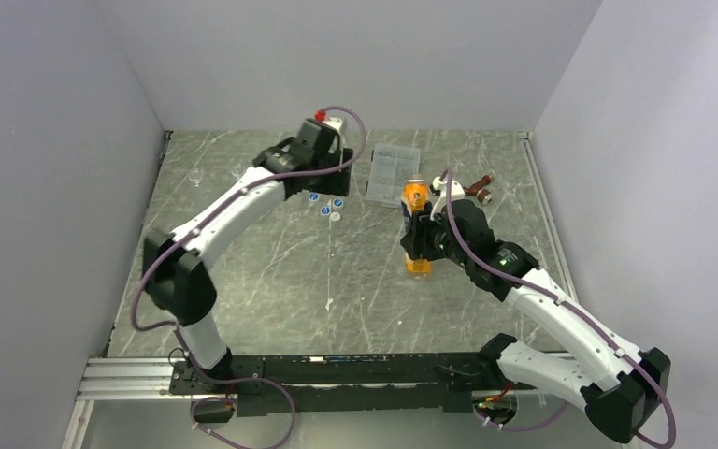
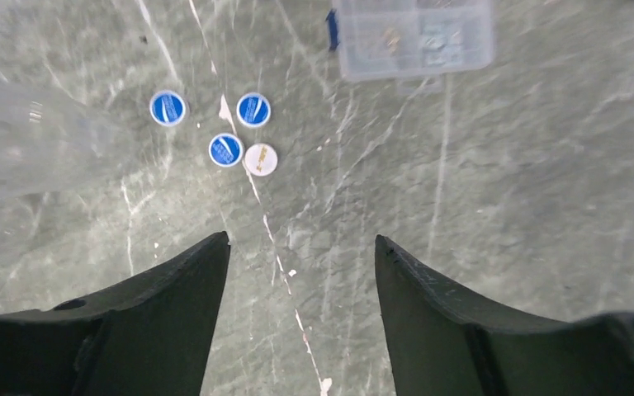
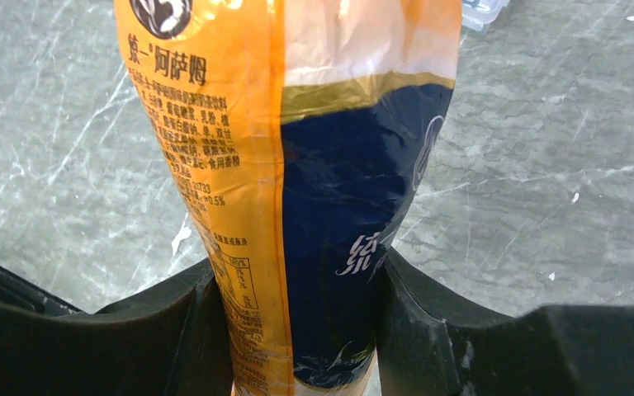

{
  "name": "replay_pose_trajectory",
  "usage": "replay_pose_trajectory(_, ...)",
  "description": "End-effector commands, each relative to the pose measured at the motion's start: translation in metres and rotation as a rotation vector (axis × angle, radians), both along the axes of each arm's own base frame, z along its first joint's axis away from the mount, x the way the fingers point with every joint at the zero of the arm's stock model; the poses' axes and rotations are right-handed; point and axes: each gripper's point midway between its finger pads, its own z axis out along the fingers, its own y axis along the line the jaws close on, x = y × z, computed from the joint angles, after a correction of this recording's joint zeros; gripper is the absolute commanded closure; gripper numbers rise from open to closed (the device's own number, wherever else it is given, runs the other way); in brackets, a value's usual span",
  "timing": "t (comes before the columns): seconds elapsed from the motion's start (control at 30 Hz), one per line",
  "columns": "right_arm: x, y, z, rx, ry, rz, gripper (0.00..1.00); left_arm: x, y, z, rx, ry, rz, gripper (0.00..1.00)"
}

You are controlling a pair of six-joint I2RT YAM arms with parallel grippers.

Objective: Screw on the bottle caps
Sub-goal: Screw the bottle cap onto the plastic bottle.

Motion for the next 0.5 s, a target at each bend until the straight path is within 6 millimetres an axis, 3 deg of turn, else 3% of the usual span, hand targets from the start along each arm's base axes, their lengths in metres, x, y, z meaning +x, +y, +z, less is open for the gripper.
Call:
replay_pose_trajectory(0.0,0.007,-0.007,0.023,0.059,-0.051,-0.085,0.55,0.017,-0.009,-0.057,0.125,0.02,0.095,0.33)
replay_pose_trajectory(0.23,0.006,-0.011,0.029,0.057,-0.061,-0.095,0.55,0.029,-0.015,-0.132,0.191,0.133,0.155,0.45)
replay_pose_trajectory(0.47,0.001,-0.015,0.036,0.065,-0.08,-0.096,0.54,0.037,-0.016,-0.173,0.178,0.193,0.175,0.49)
